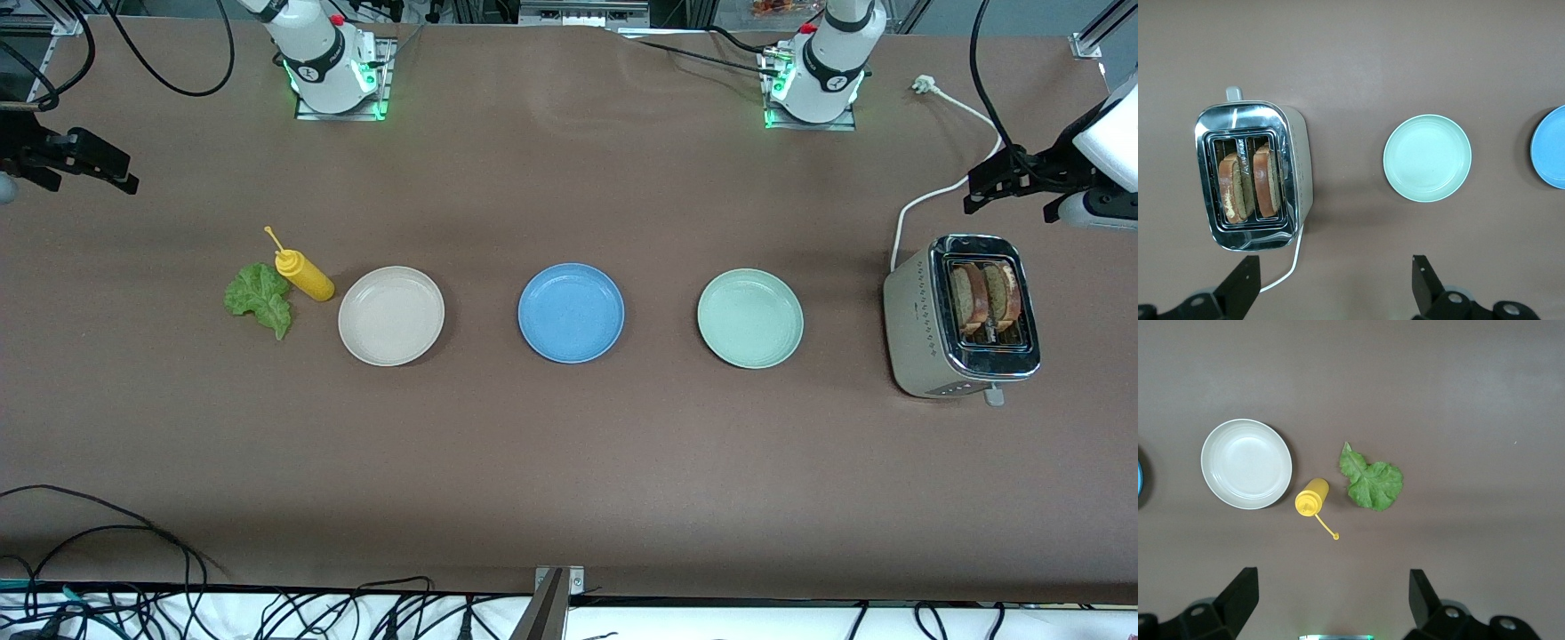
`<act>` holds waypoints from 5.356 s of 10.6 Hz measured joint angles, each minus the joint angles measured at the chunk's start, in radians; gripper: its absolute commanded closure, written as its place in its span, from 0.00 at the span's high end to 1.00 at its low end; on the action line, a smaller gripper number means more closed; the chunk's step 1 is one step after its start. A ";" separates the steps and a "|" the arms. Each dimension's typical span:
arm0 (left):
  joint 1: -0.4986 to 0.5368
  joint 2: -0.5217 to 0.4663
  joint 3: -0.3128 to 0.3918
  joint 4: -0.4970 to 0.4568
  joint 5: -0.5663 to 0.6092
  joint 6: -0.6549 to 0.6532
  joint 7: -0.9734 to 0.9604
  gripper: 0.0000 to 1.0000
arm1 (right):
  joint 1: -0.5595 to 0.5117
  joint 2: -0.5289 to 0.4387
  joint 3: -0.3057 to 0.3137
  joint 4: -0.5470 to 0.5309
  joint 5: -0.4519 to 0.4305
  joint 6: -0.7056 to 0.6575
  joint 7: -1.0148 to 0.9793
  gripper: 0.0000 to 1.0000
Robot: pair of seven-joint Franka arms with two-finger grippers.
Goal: Make sandwich in blue plate with both arms
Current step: 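Move the left gripper toward the toaster, then lower the left gripper into the toaster and grasp a bread slice, then lift the bread slice out of the toaster with the left gripper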
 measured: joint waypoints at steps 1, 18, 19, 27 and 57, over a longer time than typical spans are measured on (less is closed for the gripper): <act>0.000 0.000 0.000 0.000 0.000 0.000 0.000 1.00 | 0.000 0.001 0.000 0.000 0.001 0.000 0.001 1.00; 0.085 0.191 0.005 -0.047 0.008 0.206 0.010 0.35 | 0.004 0.003 0.041 0.005 -0.024 -0.019 0.001 1.00; 0.085 0.214 0.007 -0.062 0.020 0.249 0.011 0.36 | 0.004 0.003 0.041 0.006 -0.024 -0.020 0.001 1.00; 0.111 0.242 0.026 -0.199 0.077 0.400 0.023 0.45 | 0.004 0.003 0.040 0.007 -0.024 -0.025 0.001 1.00; 0.121 0.271 0.033 -0.107 0.157 0.334 0.056 0.00 | 0.005 0.005 0.031 0.007 -0.024 -0.046 0.001 1.00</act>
